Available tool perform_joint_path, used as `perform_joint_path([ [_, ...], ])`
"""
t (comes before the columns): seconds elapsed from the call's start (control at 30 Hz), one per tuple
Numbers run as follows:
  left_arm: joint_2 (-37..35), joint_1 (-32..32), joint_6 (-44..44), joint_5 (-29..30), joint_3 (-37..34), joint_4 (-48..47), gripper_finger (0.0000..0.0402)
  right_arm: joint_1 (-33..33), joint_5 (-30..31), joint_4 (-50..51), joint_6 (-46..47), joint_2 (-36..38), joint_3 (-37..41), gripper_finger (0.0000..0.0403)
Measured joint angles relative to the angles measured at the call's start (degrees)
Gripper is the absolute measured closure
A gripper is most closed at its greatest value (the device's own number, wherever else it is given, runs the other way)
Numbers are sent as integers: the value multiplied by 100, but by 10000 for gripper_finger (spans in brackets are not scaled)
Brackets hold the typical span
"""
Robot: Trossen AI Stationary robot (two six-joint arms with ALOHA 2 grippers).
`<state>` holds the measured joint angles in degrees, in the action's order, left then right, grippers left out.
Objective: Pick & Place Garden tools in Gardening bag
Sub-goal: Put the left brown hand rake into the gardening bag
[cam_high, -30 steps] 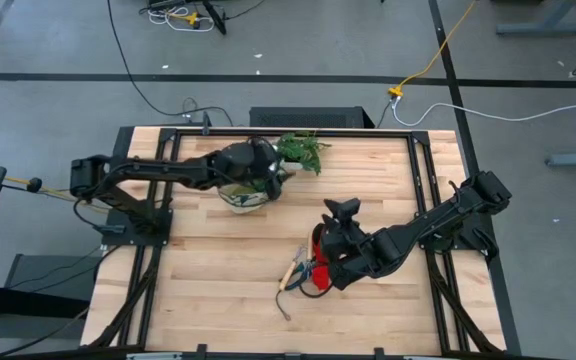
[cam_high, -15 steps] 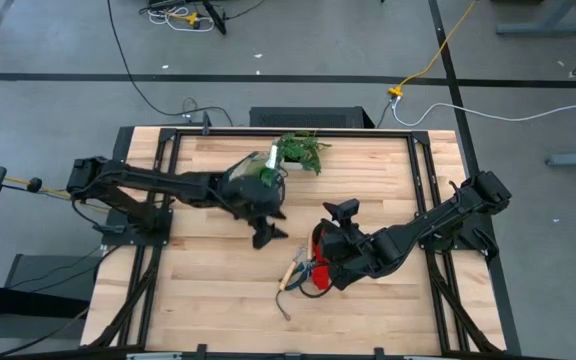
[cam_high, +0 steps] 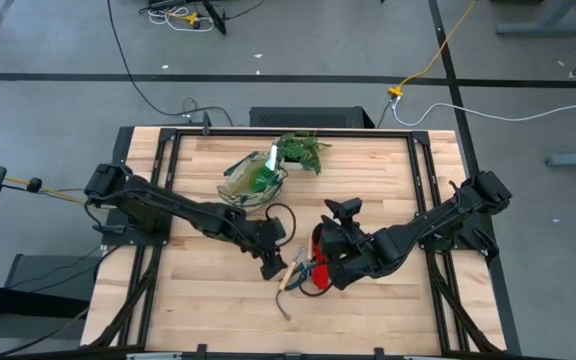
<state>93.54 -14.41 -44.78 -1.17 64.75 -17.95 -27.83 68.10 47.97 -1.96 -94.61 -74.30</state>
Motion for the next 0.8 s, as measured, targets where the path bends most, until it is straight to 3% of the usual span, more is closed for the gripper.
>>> perform_joint_path([
  [0.27,422,-98,-1021,-253,-2,80,111,0,4,-44,7,0,0,142],
  [0.8,1414,-88,-1509,-641,-1,884,111,0,4,-87,0,0,0,142],
])
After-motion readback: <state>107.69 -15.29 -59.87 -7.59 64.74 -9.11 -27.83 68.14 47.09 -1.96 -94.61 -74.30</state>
